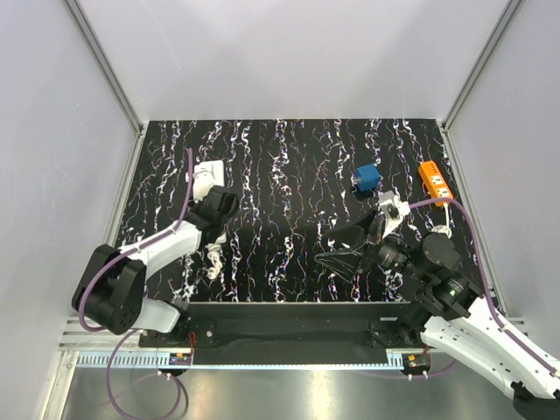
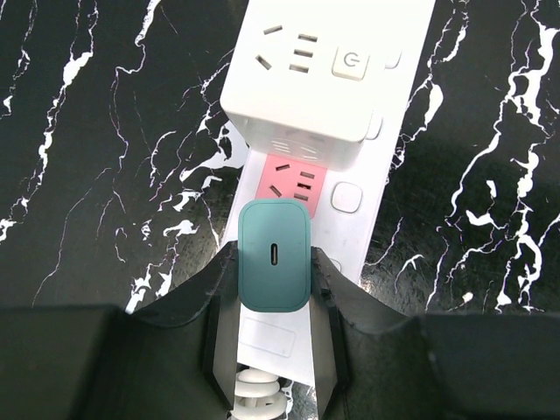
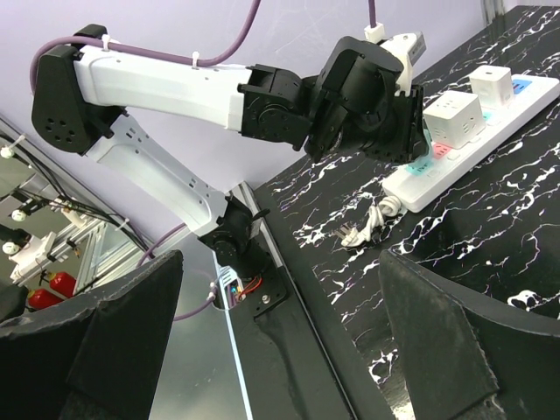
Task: Insert the plug
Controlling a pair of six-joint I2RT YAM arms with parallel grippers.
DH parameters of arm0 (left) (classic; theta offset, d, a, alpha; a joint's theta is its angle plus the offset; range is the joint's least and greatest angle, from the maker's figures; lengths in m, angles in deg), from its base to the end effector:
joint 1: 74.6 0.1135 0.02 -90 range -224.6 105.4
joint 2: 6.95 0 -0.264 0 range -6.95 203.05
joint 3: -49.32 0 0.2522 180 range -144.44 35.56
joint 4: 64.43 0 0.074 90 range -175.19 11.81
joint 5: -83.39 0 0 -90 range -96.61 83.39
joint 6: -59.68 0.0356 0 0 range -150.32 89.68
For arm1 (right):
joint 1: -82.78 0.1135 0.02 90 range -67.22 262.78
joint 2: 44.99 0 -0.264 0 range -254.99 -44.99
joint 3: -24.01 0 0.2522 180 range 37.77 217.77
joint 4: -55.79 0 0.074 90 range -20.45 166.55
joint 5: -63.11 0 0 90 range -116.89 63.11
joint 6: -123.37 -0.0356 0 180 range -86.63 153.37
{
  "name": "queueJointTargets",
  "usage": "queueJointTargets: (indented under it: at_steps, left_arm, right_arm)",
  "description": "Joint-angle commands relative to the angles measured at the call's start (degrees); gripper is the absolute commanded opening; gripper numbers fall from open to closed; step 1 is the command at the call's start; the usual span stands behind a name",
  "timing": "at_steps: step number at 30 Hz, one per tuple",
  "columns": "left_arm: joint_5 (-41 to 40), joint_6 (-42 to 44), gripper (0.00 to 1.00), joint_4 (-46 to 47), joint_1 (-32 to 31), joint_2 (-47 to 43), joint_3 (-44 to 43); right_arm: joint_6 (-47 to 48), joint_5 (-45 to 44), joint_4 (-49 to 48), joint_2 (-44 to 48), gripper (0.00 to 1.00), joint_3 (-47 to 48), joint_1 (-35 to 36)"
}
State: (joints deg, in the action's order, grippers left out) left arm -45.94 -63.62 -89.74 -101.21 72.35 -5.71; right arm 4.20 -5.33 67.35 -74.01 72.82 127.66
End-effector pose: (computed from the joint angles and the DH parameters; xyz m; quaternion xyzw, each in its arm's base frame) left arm 0.2486 -0.0993 0.1919 -0.1676 0.8754 0.1112 0.4395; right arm 0.0846 0.1027 0.3423 -0.2280 0.6176 0.5450 0.5192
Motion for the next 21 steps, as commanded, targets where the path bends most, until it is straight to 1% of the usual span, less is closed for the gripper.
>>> queueJointTargets:
  at_steps: [1,4,8,12,16,21]
  left_arm:
    - [-0.31,-1.16,0.0,-3.48,0.16,2.52,0.05]
    - [-0.13,-1.42,0.0,-2.6,0.16,1.29,1.81]
    - [2.06,0.24,0.0,-1.11,0.07,0.23,2.69]
    - [4.0,0.78,0.0,-3.29,-0.9,-1.34,2.6]
    - [6.19,0.87,0.0,-3.74,-1.25,-5.21,3.48]
    - [5.5,0.25,0.0,-6.2,-1.78,-4.69,1.9]
  right_arm:
    - [1.66,-0.38,0.44,1.15,1.0,1.95,0.12]
    - [2.1,-0.91,0.53,1.33,1.0,1.87,0.03]
    - [2.1,-0.56,0.53,0.8,1.0,2.04,0.12]
    - [2.36,-0.47,0.44,-0.07,1.0,2.22,0.12]
    - [1.93,0.15,0.44,-0.25,1.0,2.31,0.03]
    - [1.31,0.32,0.26,0.45,1.0,2.31,0.12]
